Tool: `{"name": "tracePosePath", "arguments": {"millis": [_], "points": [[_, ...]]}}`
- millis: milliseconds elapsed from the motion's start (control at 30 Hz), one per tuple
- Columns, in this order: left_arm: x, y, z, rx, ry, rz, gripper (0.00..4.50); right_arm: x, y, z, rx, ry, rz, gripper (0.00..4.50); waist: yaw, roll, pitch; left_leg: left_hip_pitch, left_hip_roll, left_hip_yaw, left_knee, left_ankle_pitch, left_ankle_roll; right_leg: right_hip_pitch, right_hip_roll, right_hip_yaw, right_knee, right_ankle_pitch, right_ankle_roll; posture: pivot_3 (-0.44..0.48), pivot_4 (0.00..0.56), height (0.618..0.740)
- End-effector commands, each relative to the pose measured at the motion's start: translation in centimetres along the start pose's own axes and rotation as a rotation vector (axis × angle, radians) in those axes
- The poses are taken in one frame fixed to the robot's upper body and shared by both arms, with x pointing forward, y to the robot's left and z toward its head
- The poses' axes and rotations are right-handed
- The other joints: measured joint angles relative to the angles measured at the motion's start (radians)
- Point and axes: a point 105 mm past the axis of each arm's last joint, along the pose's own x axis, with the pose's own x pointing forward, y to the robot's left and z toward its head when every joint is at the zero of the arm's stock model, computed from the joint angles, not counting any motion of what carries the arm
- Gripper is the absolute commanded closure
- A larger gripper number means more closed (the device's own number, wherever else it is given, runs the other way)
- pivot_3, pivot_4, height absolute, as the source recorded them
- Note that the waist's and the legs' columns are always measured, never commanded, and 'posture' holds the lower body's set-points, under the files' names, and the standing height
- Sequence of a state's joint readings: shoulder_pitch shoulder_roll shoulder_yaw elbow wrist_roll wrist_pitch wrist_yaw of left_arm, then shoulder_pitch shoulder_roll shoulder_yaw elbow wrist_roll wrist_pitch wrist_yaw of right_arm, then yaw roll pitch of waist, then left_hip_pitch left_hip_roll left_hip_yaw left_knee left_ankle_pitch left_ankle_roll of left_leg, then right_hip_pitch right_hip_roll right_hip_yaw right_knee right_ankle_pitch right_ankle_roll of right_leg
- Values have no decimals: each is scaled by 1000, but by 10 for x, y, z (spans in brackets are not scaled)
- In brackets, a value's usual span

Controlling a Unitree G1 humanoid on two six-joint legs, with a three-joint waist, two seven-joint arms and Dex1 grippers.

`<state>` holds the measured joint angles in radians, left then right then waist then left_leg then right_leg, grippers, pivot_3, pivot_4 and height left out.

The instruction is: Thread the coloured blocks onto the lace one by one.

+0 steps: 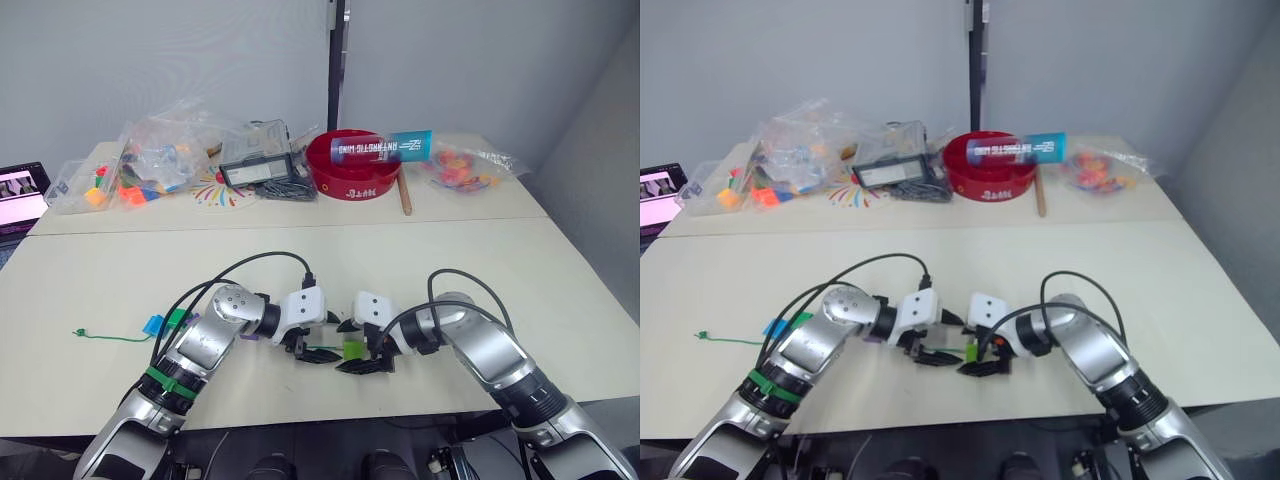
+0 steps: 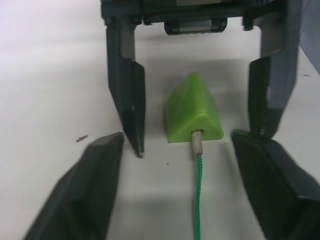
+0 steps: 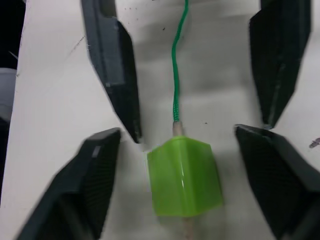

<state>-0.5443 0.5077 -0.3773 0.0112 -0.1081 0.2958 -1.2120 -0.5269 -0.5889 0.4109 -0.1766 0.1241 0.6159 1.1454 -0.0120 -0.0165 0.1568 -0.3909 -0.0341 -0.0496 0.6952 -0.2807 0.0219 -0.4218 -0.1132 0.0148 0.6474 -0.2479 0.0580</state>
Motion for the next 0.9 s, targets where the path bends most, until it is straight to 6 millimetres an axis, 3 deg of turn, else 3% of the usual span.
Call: {"name": "tracePosePath", "arguments": {"millis": [33, 167, 267, 600, 900], "points": [[0, -5, 11, 22, -41, -23, 31, -21, -2, 16, -39, -45, -40, 0, 4, 0, 0, 0, 0, 0, 0, 0, 0, 0, 0, 0, 0, 0, 0, 0, 150, 740], [5, -6, 12, 27, -47, -30, 31, -35, 3, 13, -20, -49, -50, 0, 7, 0, 0, 0, -1, 0, 0, 0, 0, 0, -1, 0, 0, 0, 0, 0, 150, 740], [16, -8, 11, 27, -51, -55, 31, -46, 11, -2, 15, -31, -53, 0, 12, 0, 0, 0, 0, 0, 0, 0, 1, 1, -1, -1, -1, 0, 0, 0, 150, 740], [40, -7, -4, -12, -46, -77, 31, -49, 14, -19, 59, -20, -106, 0, 12, 0, 0, 0, 0, 1, 1, 0, 1, 1, 0, 0, -2, 0, 0, 0, 150, 740], [40, -11, -12, -21, -30, -93, 2831, -41, 6, -22, 55, -10, -114, 0, 15, 0, 0, 1, 0, 1, 1, 0, 1, 1, 0, 0, -2, 0, 0, 0, 150, 740]]}}
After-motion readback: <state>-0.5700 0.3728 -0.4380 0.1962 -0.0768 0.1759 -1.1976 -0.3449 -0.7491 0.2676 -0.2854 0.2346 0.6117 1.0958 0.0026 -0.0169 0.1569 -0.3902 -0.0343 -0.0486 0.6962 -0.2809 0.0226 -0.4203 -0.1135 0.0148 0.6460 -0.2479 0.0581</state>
